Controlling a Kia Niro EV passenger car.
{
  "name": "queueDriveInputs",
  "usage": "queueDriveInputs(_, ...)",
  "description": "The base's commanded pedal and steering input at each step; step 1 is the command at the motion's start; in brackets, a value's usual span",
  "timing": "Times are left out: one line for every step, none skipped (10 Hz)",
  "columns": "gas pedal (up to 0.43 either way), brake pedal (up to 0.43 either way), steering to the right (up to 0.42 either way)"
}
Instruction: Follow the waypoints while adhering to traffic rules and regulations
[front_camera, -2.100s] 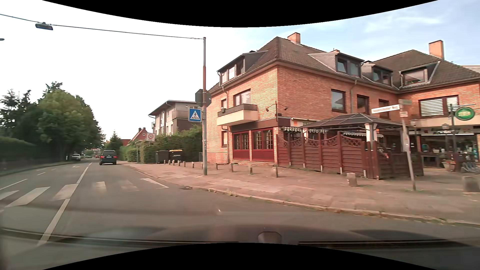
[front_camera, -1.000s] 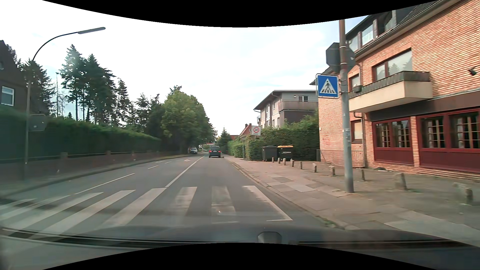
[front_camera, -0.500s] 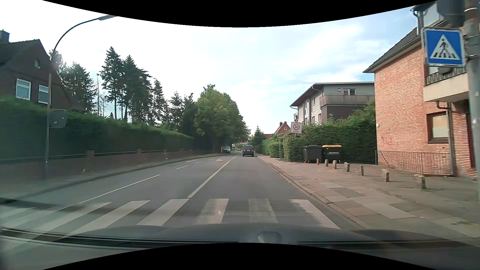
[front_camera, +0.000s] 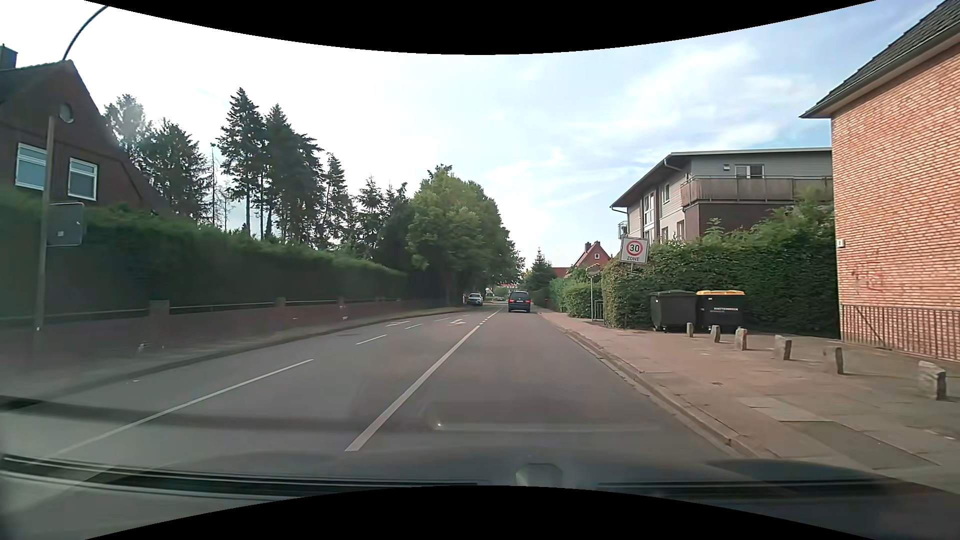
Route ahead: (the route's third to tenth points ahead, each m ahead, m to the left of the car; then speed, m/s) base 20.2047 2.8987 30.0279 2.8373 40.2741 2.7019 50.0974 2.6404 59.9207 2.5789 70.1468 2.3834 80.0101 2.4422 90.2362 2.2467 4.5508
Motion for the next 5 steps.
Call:
queueDriveInputs(0.118, 0.000, 0.024)
queueDriveInputs(0.118, 0.000, 0.016)
queueDriveInputs(0.130, 0.000, 0.010)
queueDriveInputs(0.130, 0.000, 0.010)
queueDriveInputs(0.130, 0.000, 0.006)
